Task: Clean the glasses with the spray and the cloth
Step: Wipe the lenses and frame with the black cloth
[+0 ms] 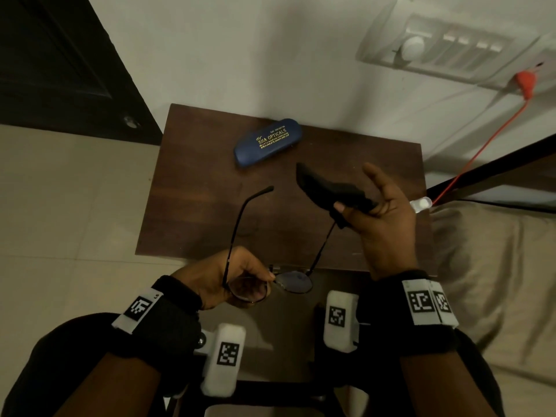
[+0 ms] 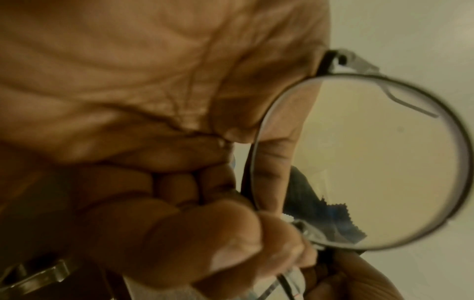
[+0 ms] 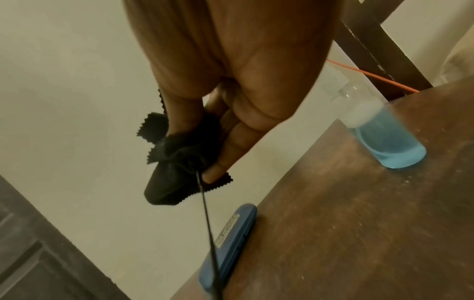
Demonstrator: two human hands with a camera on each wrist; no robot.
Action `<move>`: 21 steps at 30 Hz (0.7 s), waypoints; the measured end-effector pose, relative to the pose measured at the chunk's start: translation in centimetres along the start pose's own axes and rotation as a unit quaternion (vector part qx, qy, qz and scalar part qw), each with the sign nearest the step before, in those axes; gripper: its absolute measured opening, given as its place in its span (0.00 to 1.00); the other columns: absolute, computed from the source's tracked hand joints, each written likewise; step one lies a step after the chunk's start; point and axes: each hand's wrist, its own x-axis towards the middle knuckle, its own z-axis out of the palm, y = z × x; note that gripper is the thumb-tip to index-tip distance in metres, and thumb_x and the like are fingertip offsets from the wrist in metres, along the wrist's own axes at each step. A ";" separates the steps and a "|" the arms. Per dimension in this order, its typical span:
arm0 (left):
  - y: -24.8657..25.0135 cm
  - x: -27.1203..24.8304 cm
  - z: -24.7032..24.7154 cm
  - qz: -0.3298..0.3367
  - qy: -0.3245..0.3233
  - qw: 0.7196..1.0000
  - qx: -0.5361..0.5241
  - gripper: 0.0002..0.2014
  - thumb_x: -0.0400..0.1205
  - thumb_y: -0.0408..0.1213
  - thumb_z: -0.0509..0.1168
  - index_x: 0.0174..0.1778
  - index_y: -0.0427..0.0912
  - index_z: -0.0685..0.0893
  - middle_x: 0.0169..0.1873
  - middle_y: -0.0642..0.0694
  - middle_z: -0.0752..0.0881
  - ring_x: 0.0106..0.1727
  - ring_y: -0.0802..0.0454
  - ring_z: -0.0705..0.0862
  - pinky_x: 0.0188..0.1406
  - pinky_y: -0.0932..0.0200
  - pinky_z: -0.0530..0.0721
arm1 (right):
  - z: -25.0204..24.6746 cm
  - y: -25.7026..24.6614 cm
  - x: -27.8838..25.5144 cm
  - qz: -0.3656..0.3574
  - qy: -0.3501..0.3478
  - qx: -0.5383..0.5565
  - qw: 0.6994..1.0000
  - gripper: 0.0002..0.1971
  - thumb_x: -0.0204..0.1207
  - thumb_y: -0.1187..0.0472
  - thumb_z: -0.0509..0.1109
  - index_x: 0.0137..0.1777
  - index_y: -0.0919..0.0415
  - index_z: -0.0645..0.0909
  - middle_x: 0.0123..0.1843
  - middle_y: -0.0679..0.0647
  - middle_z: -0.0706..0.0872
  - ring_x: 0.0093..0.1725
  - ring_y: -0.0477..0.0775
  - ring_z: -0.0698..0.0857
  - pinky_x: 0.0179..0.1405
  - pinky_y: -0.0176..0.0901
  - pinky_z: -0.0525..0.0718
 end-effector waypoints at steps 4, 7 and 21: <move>0.0 -0.2 -0.2 -0.013 0.016 1.000 -0.009 0.08 0.62 0.41 0.69 0.20 0.41 0.84 0.24 0.45 0.82 0.29 0.52 0.78 0.40 0.56 0.76 | -0.2 -1.2 0.5 -0.056 0.025 -0.056 0.997 0.32 0.64 0.79 0.76 0.65 0.56 0.75 0.43 0.35 0.89 0.46 0.36 0.89 0.45 0.30 0.85; -0.4 -0.1 -0.7 -0.019 0.033 0.999 -0.005 0.09 0.63 0.43 0.68 0.19 0.44 0.83 0.24 0.47 0.82 0.28 0.53 0.78 0.39 0.56 0.76 | -0.5 -1.1 0.4 -0.076 0.054 -0.071 0.993 0.28 0.65 0.77 0.76 0.62 0.53 0.79 0.46 0.38 0.89 0.48 0.39 0.88 0.52 0.38 0.87; -1.5 2.6 -2.9 0.048 0.276 0.958 -0.069 0.17 0.83 0.34 0.58 0.27 0.38 0.80 0.13 0.52 0.81 0.19 0.58 0.79 0.23 0.64 0.72 | 0.5 6.1 0.9 0.083 0.047 -0.074 0.993 0.09 0.74 0.67 0.73 0.46 0.50 0.84 0.47 0.53 0.89 0.52 0.58 0.89 0.50 0.56 0.88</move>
